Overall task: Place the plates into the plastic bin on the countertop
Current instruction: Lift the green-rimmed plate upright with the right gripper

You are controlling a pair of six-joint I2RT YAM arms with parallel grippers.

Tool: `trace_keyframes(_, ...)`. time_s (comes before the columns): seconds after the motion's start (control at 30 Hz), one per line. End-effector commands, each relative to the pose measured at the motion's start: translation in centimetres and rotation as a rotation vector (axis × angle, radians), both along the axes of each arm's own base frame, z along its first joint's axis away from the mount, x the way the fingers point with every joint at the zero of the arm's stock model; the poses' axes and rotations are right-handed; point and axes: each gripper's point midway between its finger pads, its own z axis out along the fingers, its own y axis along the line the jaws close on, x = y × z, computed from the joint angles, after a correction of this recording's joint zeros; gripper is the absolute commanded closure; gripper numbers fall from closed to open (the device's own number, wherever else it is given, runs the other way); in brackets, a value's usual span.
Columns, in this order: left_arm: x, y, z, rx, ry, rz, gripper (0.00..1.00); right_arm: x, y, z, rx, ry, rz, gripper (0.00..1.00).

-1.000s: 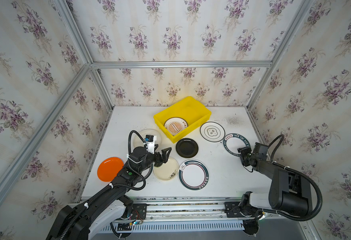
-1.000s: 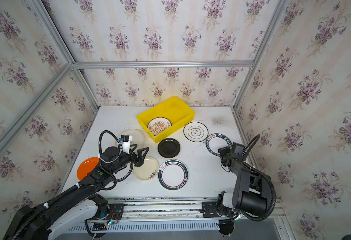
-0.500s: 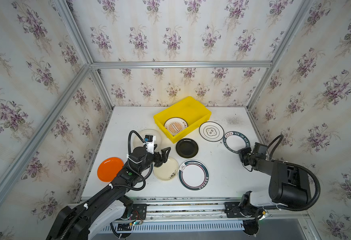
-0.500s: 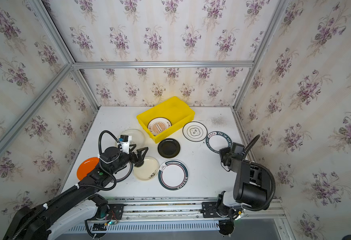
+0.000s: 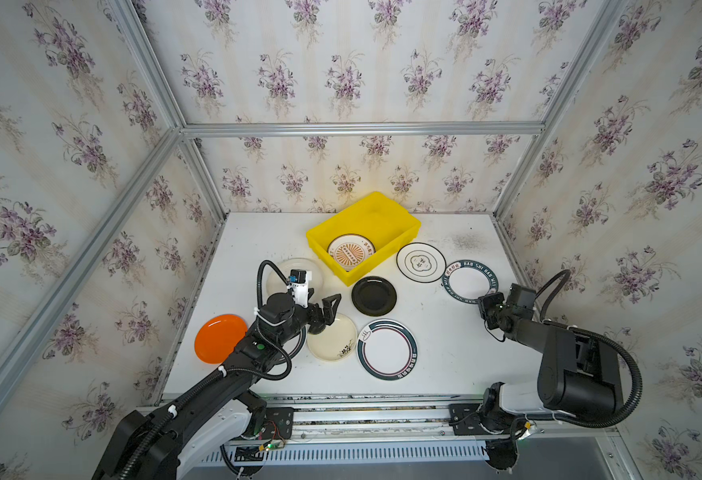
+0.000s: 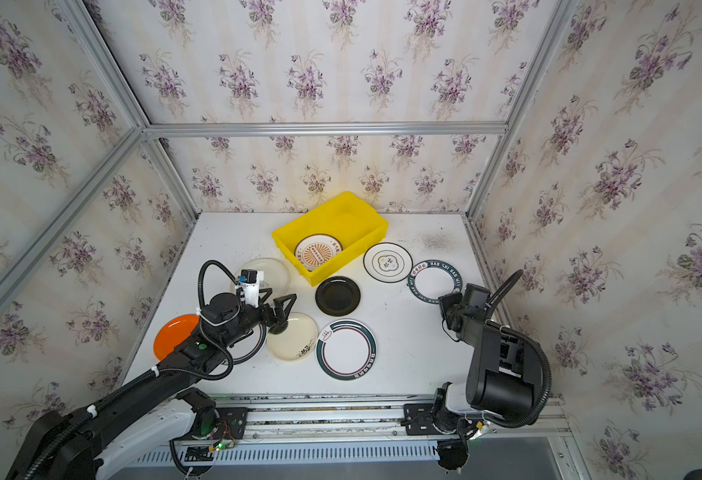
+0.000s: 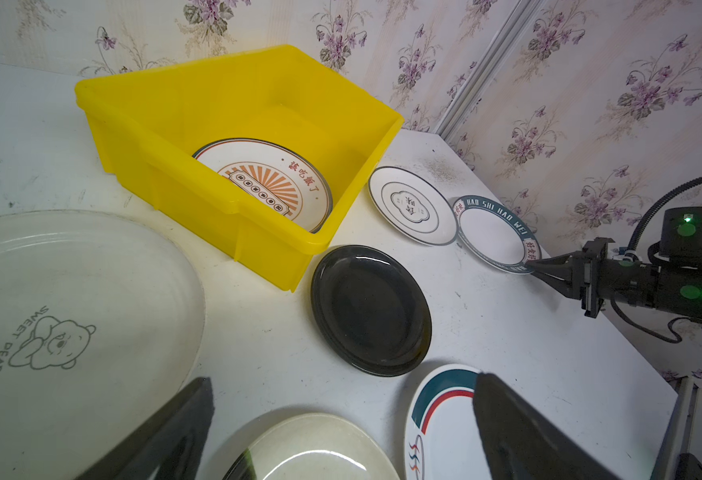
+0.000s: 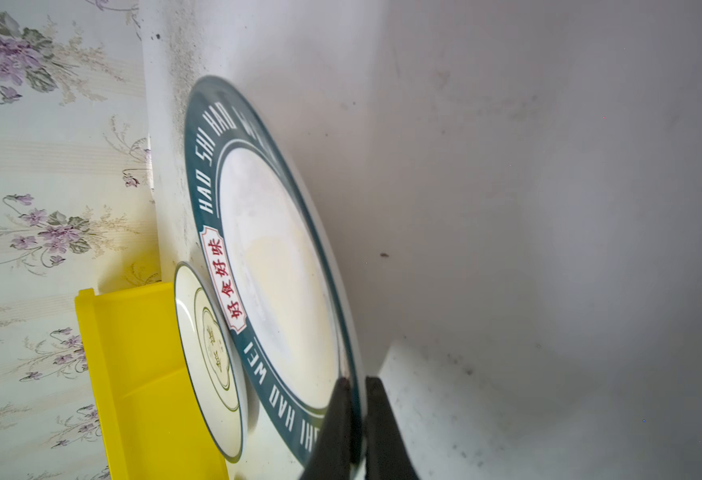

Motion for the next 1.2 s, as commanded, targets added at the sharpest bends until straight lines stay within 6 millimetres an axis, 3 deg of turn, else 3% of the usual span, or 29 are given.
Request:
trace_keyframes(0.0,0.3,0.1,0.4,0.009,-0.017,0.009,0.00,-2.2,0.1,-1.7,-0.015,0.111,-0.004,0.97)
trace_keyframes(0.47,0.2,-0.1,0.3,0.001,-0.007,-0.004,0.00,-2.3,-1.1,3.3,-0.177,0.015,0.021,1.00)
trace_keyframes(0.87,0.3,-0.7,0.1,-0.010,0.011,-0.029,0.00,-3.5,-0.4,6.8,-0.281,-0.054,0.109,1.00)
trace_keyframes(1.17,-0.6,-1.9,0.8,-0.048,-0.024,-0.112,0.00,-3.1,1.5,11.6,-0.344,-0.188,0.226,1.00)
